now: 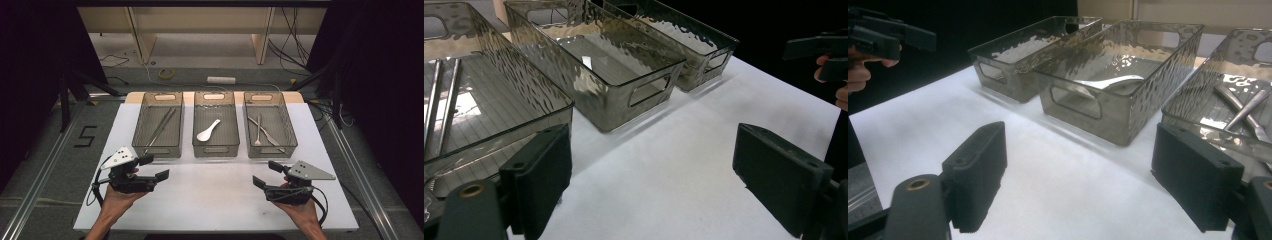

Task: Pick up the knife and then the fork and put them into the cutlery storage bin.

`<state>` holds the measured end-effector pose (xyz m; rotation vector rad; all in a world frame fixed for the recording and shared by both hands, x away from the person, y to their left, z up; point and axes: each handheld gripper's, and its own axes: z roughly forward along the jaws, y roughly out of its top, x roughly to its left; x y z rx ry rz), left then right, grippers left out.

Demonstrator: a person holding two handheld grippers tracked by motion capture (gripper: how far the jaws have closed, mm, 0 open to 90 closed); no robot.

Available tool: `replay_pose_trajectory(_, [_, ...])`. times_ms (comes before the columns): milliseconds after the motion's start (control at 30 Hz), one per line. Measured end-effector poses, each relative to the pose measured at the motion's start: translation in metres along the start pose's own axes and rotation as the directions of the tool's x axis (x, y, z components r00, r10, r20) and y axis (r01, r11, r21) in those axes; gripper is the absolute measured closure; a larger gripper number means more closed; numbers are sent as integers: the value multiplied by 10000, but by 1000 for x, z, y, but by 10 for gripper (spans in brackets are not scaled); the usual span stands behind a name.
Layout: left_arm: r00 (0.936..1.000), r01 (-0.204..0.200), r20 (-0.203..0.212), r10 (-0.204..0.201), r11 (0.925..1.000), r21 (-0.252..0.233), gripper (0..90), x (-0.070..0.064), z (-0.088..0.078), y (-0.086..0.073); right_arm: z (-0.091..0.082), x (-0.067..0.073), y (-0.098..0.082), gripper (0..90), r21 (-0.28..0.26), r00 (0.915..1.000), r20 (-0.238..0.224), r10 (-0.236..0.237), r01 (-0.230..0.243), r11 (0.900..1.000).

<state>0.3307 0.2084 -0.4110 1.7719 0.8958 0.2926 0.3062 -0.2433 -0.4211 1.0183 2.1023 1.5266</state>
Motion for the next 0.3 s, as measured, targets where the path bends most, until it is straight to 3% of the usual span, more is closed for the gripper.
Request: replay_pose_trajectory(300, [9999,-141,-8,141,9999,29,156,-2,1,0,-3,-6,-3,201,-63,9994,284,208,-207,9998])
